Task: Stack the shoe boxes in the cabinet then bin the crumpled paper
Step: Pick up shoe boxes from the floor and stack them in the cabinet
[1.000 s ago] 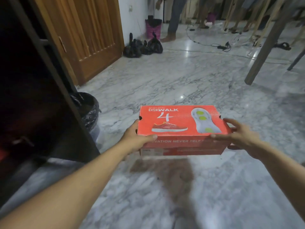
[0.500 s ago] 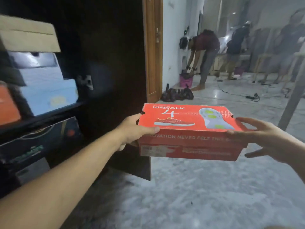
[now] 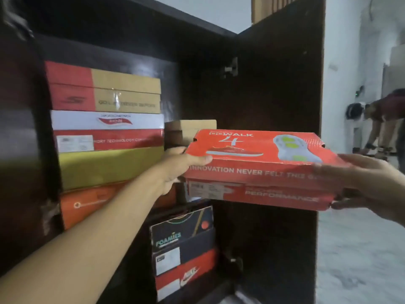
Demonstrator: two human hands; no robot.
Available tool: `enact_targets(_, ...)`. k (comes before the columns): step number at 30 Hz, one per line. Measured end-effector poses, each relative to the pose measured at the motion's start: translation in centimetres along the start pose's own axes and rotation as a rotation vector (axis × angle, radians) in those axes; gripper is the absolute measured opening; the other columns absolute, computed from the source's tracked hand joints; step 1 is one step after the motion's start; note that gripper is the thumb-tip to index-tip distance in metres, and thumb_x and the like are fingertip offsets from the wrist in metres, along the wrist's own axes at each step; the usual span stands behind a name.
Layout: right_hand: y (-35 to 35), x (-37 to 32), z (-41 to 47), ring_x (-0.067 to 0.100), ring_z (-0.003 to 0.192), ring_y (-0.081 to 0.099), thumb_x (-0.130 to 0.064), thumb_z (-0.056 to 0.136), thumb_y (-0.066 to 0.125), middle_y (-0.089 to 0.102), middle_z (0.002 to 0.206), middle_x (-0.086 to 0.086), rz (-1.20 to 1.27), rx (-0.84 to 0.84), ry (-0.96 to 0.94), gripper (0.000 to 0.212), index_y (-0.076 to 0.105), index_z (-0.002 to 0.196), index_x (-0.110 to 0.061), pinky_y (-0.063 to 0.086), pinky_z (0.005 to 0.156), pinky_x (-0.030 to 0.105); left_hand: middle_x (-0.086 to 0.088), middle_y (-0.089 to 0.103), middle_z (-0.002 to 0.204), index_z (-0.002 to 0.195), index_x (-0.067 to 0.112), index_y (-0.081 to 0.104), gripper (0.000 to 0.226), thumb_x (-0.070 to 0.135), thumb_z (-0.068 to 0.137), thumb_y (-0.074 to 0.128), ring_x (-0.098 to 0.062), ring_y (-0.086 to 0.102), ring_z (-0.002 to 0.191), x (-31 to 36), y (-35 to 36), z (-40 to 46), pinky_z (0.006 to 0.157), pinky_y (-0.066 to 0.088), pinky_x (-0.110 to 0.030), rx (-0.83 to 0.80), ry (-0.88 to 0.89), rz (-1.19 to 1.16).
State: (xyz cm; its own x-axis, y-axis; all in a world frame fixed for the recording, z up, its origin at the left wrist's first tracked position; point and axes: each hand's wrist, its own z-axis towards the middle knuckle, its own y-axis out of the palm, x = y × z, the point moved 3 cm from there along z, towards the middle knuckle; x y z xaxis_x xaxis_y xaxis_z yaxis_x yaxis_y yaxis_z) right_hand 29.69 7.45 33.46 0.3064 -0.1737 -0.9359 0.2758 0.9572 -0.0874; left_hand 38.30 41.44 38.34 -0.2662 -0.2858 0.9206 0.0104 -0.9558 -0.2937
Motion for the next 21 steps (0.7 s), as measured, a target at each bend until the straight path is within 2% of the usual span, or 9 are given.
enact_targets(2,4.6,-4.2,1.7,0.029,0.084,0.072,-0.037,0.047,0.09,0.073,0.1,0.011,0.066,-0.128,0.074,0.086,0.061,0.123,-0.011,0.059,0.071,0.055,0.001,0.075,0.1,0.106,0.018,0.069,0.036,0.027,0.074,0.08,-0.016,0.067,0.096,1.7,-2.7,0.1,0.071,0.044,-0.032,0.113,0.018,-0.048)
enact_targets(5,6.4,-7.3,5.3,0.026,0.095,0.069,-0.045,0.042,0.087,0.073,0.104,0.007,0.084,-0.097,-0.065,0.081,0.065,0.114,-0.017,0.058,0.072,0.058,0.001,0.075,0.1,0.107,0.019,0.068,0.038,0.028,0.072,0.08,-0.015,0.068,0.094,4.6,-5.8,0.1,0.074,0.045,-0.031,0.238,0.063,-0.085)
enact_targets(9,8.5,-10.3,7.3,0.021,0.093,0.067,-0.033,0.059,0.087,0.072,0.099,0.005,0.155,-0.09,-0.086,0.041,0.069,0.094,-0.018,0.057,0.073,0.056,0.005,0.075,0.091,0.099,0.021,0.068,0.026,0.027,0.075,0.078,-0.012,0.068,0.086,8.4,-8.2,-0.5,0.079,0.047,-0.032,0.341,0.138,-0.081)
enact_targets(11,9.0,-11.7,8.2,0.02,0.089,0.067,-0.029,0.065,0.086,0.072,0.094,0.003,0.204,-0.09,-0.094,0.031,0.07,0.089,-0.017,0.056,0.075,0.057,0.004,0.074,0.089,0.106,0.019,0.066,0.031,0.028,0.077,0.077,-0.01,0.069,0.08,10.1,-8.8,-1.0,0.072,0.048,-0.029,0.376,0.155,-0.074)
enact_targets(14,9.8,-13.4,9.5,0.017,0.084,0.067,-0.029,0.066,0.086,0.072,0.09,0.001,0.226,-0.111,-0.125,0.03,0.071,0.09,-0.017,0.057,0.071,0.053,0.003,0.075,0.088,0.108,0.017,0.066,0.036,0.029,0.077,0.078,-0.009,0.071,0.072,12.0,-9.7,-1.7,0.056,0.049,-0.021,0.452,0.167,-0.067)
enact_targets(16,10.4,-14.8,10.0,0.016,0.077,0.067,-0.029,0.068,0.086,0.071,0.087,0.001,0.237,-0.131,-0.156,0.027,0.071,0.088,-0.018,0.057,0.064,0.046,0.002,0.076,0.09,0.107,0.017,0.065,0.036,0.032,0.077,0.078,-0.009,0.071,0.07,13.2,-10.3,-2.0,0.053,0.046,-0.022,0.512,0.175,-0.055)
enact_targets(18,11.3,-16.2,10.6,0.015,0.071,0.065,-0.029,0.071,0.084,0.069,0.084,0.001,0.264,-0.154,-0.182,0.024,0.069,0.087,-0.018,0.056,0.059,0.042,0.001,0.075,0.088,0.106,0.016,0.064,0.034,0.033,0.079,0.077,-0.007,0.071,0.059,14.4,-11.1,-2.0,0.044,0.047,-0.019,0.567,0.189,-0.053)
enact_targets(21,12.8,-18.2,12.3,0.014,0.068,0.065,-0.032,0.072,0.085,0.069,0.084,0.0,0.284,-0.158,-0.214,0.032,0.07,0.098,-0.019,0.057,0.057,0.043,0.0,0.073,0.085,0.106,0.014,0.063,0.033,0.029,0.08,0.077,-0.004,0.067,0.048,16.4,-12.5,-1.7,0.03,0.041,-0.014,0.635,0.24,-0.09)
